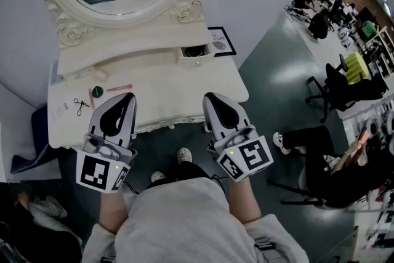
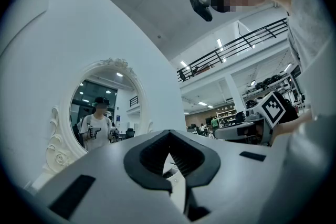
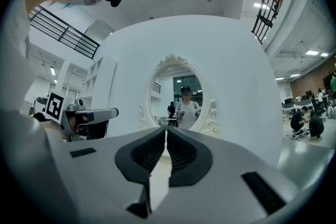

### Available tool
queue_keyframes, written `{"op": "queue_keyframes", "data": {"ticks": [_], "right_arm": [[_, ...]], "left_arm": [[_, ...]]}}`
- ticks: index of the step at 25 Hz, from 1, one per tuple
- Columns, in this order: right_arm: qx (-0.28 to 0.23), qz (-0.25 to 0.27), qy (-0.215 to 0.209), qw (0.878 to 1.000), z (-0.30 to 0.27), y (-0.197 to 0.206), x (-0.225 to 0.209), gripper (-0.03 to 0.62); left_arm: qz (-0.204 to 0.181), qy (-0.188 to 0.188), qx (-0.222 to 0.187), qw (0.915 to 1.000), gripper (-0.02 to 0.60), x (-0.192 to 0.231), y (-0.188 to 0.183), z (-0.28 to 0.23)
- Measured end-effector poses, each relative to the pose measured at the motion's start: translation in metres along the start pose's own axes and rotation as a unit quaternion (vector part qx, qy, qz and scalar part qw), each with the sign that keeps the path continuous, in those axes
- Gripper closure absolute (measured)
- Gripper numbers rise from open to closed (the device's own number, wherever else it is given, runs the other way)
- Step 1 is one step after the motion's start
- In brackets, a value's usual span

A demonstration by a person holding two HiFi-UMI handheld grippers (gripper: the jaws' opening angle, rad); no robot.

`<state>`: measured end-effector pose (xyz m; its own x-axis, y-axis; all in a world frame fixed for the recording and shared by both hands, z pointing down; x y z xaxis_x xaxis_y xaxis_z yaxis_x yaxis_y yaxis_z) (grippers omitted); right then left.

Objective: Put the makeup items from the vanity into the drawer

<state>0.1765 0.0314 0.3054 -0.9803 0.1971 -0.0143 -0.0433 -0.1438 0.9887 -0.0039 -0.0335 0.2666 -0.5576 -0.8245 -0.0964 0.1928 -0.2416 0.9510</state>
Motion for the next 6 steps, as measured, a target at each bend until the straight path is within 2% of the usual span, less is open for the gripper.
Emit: {"op": "queue_keyframes", "data": {"ticks": [6], "right_arm": [[-0.003,-0.003,0.000,1.000,0.0013,-0.0002,-0.0019,0.569]], "left_arm": [[0.001,0.001,0.001,1.0000,0.568,-0.0019,0.0021,-0.0011]]}}
Point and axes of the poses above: the fingertips, and each gripper's own axes: z backward along the fingers, x to its left, y out of its underside, the point moved 2 cm from there along z, backward along the fingers, and after that the axes turned 6 degrees about -x, right-handed, at the moved point
